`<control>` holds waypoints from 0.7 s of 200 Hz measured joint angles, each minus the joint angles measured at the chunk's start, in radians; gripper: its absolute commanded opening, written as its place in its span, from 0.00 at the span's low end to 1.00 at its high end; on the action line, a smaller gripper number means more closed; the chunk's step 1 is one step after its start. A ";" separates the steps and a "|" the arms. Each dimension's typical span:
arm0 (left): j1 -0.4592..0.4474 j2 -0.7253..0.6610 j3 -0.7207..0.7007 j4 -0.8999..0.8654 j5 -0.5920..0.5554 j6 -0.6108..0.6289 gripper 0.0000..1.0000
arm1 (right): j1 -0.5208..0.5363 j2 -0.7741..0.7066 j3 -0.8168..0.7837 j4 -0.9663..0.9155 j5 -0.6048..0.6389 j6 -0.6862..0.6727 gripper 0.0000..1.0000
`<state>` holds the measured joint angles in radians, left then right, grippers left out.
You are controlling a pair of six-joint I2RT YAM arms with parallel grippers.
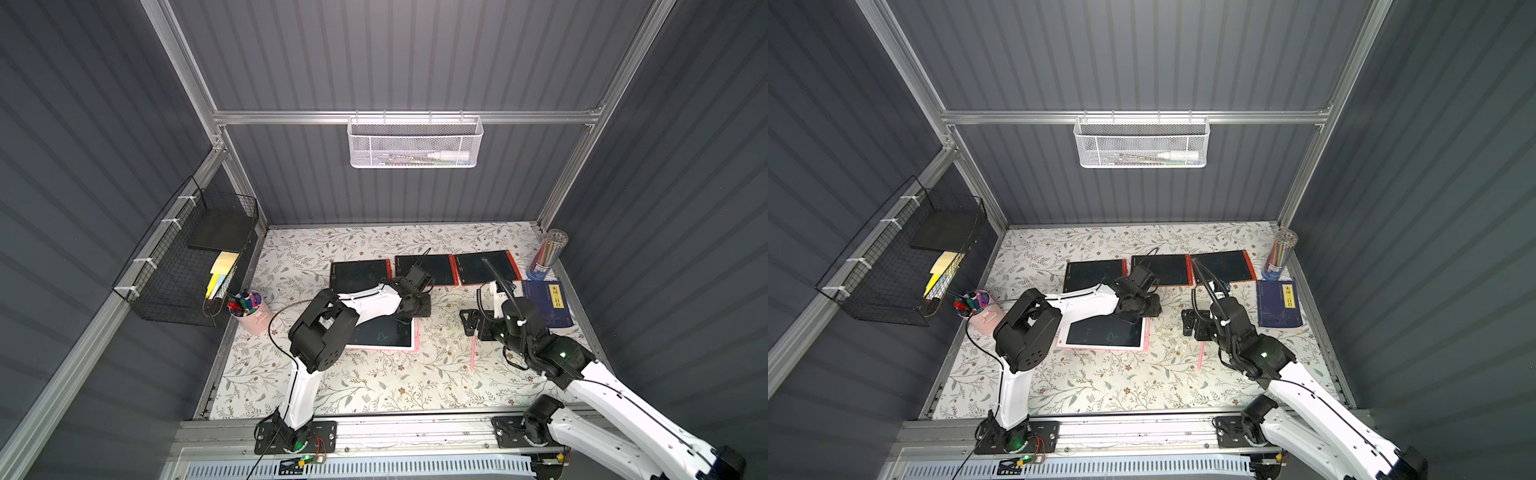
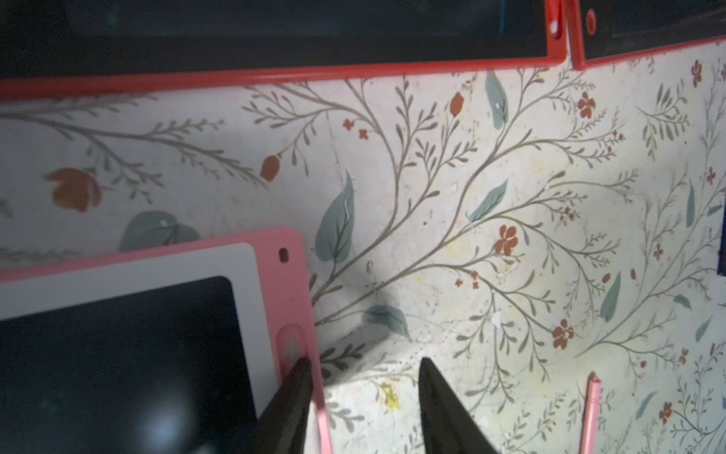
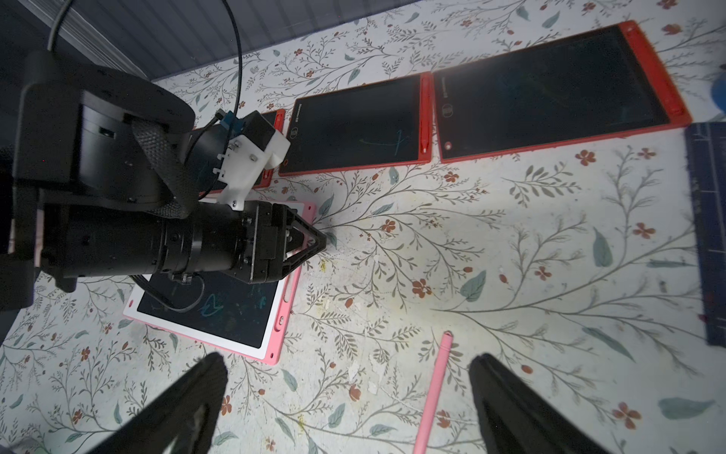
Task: Place the stylus back onto the writing tablet
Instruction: Move the writing tablet to the center of the board.
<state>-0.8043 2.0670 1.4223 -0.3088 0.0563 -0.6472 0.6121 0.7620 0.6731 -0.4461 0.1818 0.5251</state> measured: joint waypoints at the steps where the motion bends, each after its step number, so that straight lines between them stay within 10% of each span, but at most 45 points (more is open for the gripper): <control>1: 0.000 0.000 0.002 -0.001 0.000 0.000 0.50 | 0.000 -0.002 0.000 -0.002 0.001 0.000 0.97; 140: 0.001 -0.287 -0.005 0.056 -0.059 0.160 0.51 | -0.004 -0.059 -0.010 -0.226 0.055 0.154 0.79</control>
<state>-0.8036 1.7802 1.4178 -0.2531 -0.0025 -0.4870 0.6083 0.7033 0.6628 -0.6724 0.2367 0.6788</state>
